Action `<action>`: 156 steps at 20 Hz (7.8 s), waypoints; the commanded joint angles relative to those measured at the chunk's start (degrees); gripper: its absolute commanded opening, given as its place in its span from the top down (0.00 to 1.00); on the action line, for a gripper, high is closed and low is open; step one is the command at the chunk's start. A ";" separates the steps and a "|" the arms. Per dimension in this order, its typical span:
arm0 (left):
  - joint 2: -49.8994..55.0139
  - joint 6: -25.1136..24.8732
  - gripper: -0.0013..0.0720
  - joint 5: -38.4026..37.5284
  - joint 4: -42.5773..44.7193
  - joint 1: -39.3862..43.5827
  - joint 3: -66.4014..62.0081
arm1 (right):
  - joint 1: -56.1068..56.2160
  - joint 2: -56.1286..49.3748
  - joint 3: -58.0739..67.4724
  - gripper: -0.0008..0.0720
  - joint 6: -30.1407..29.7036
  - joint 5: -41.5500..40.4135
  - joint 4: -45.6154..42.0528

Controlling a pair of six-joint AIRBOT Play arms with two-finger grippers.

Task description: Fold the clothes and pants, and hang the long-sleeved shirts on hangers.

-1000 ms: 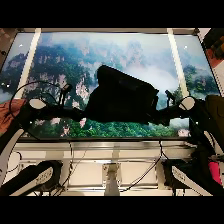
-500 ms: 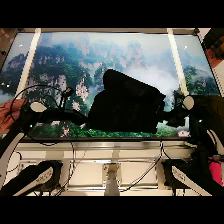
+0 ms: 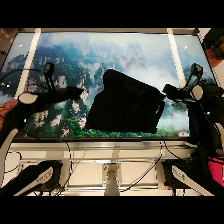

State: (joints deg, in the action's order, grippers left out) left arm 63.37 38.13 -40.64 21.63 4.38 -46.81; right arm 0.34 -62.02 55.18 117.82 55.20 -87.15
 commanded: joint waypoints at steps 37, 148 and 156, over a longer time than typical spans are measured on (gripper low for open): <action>42.53 20.61 0.56 3.58 -15.72 9.03 -24.24 | -19.21 -18.03 0.52 0.52 -31.69 4.98 49.86; 11.08 8.74 0.49 -22.36 26.32 -9.51 7.56 | -12.48 -16.57 -7.08 0.46 -67.30 29.42 52.87; 11.26 9.46 0.49 -23.52 27.19 -9.11 7.56 | -12.48 -16.57 -3.67 0.44 -67.25 29.24 52.89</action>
State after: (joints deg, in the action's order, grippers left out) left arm 74.50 47.20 -63.83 48.29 -4.86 -39.29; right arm -12.14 -78.63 50.48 50.54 84.51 -34.37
